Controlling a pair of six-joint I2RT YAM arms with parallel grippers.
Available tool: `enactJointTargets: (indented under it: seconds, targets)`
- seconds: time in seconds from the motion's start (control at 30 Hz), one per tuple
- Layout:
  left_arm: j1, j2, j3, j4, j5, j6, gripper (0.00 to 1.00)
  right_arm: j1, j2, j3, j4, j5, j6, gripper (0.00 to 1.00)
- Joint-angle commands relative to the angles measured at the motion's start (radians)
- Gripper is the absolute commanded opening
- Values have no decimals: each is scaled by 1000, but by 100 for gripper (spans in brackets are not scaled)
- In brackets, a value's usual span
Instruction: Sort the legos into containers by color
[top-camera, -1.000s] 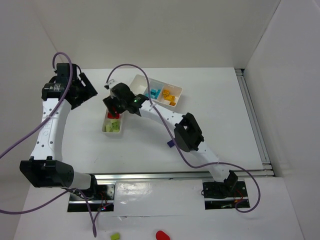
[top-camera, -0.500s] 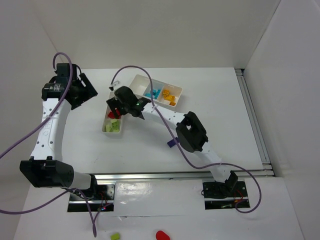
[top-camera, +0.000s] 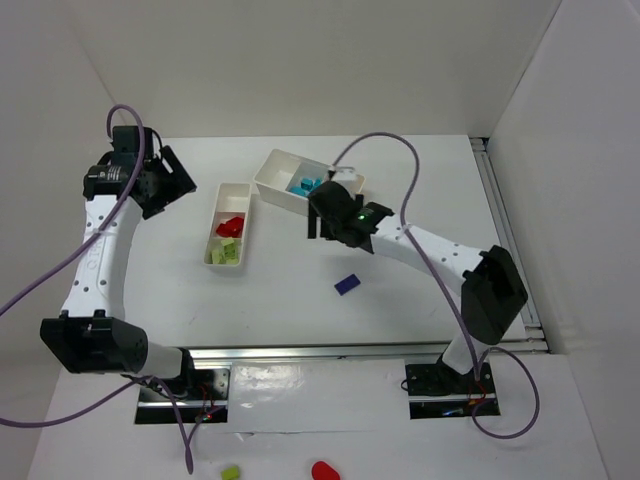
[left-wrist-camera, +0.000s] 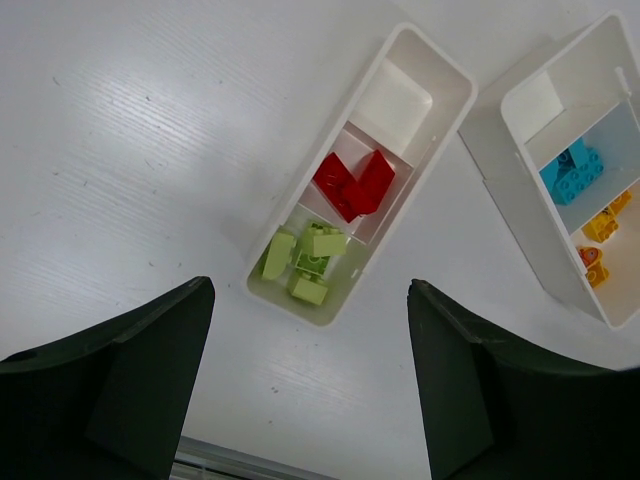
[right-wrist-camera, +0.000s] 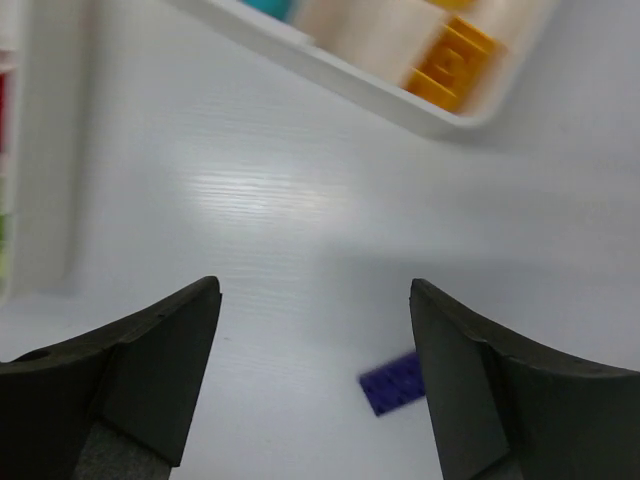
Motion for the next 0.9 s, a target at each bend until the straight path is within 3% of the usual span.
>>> enactJointTargets:
  seconds: [0.0, 0.2, 0.53, 0.7, 0.87]
  targets:
    - [5, 29, 17, 30, 40, 15, 88, -86, -51, -164, -285, 30, 343, 84]
    - [5, 66, 46, 30, 73, 15, 88, -120, -114, -282, -306, -182, 269, 99]
    - [5, 75, 37, 39, 93, 6, 88, -102, -19, -319, -168, -473, 132, 99]
    - [5, 75, 37, 39, 83, 6, 88, -102, 67, -281, -146, -495, 120, 99]
    - [5, 75, 28, 48, 74, 6, 88, -93, 152, -195, -168, -403, 97, 96]
